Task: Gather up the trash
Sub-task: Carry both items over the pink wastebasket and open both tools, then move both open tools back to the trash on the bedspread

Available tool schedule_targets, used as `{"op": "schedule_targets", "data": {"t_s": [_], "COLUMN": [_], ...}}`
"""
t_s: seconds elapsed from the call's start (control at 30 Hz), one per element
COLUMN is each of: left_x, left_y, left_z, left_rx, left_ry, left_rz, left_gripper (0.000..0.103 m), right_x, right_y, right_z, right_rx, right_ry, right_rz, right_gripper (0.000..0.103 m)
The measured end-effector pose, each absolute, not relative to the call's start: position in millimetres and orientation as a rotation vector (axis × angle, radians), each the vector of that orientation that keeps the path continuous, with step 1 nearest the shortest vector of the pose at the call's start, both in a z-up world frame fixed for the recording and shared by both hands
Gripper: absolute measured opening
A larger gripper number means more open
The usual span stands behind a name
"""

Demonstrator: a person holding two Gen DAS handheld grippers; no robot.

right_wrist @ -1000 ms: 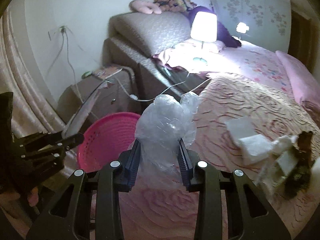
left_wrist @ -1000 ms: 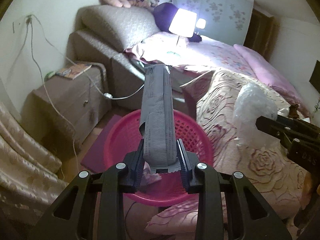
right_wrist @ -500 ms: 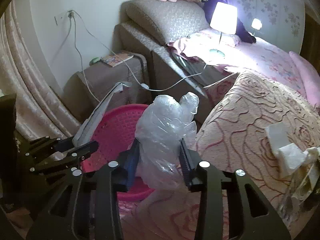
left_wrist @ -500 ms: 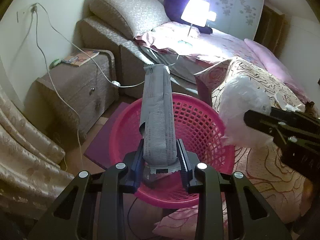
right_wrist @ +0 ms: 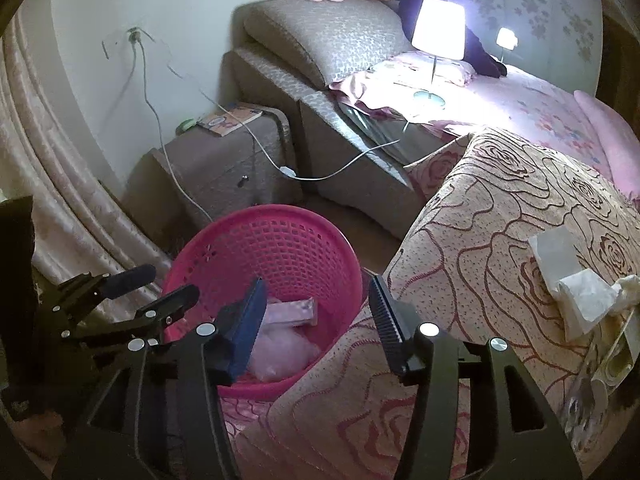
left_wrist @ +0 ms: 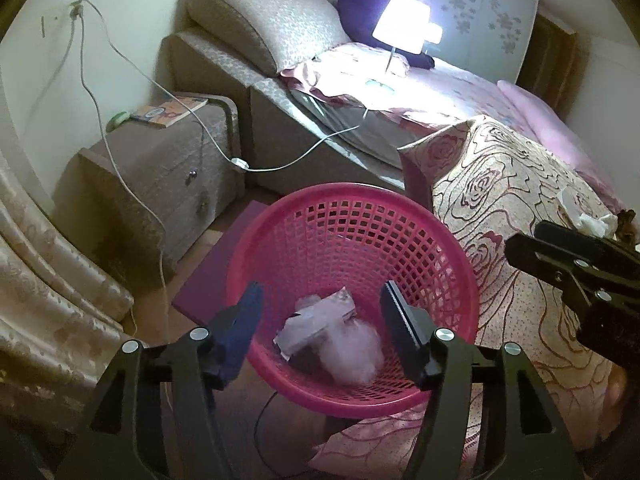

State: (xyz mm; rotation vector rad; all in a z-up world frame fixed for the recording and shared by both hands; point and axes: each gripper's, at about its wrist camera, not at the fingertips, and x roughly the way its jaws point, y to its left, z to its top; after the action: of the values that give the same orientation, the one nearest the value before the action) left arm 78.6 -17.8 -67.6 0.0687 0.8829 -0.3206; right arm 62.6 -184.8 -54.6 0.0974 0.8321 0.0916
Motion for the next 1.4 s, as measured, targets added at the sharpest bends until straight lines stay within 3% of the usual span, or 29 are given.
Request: {"op": "schedule_targets", "data": {"t_s": [0.63, 0.77, 1.4], "left_x": [70, 64, 24], "left_y": [-26, -32, -114], "left_z": [-56, -52, -43], "left_rx": [0.078, 0.088, 0.201], "left_ry": [0.843, 0.83, 0.779], "left_rz": [-0.344, -0.37, -0.604], "left_gripper": [0.06, 0.06, 0.066], "right_x": [14, -7, -109], "right_y": [-218, -232, -337], "right_z": [-48, -42, -49], "right_rx": [0.149, 0.148, 0.201], "right_ry": [0.779, 0.755, 0.712], "right_rz": [0.013, -0.018, -0.307], "right_gripper": [0.052, 0.058, 0.06]}}
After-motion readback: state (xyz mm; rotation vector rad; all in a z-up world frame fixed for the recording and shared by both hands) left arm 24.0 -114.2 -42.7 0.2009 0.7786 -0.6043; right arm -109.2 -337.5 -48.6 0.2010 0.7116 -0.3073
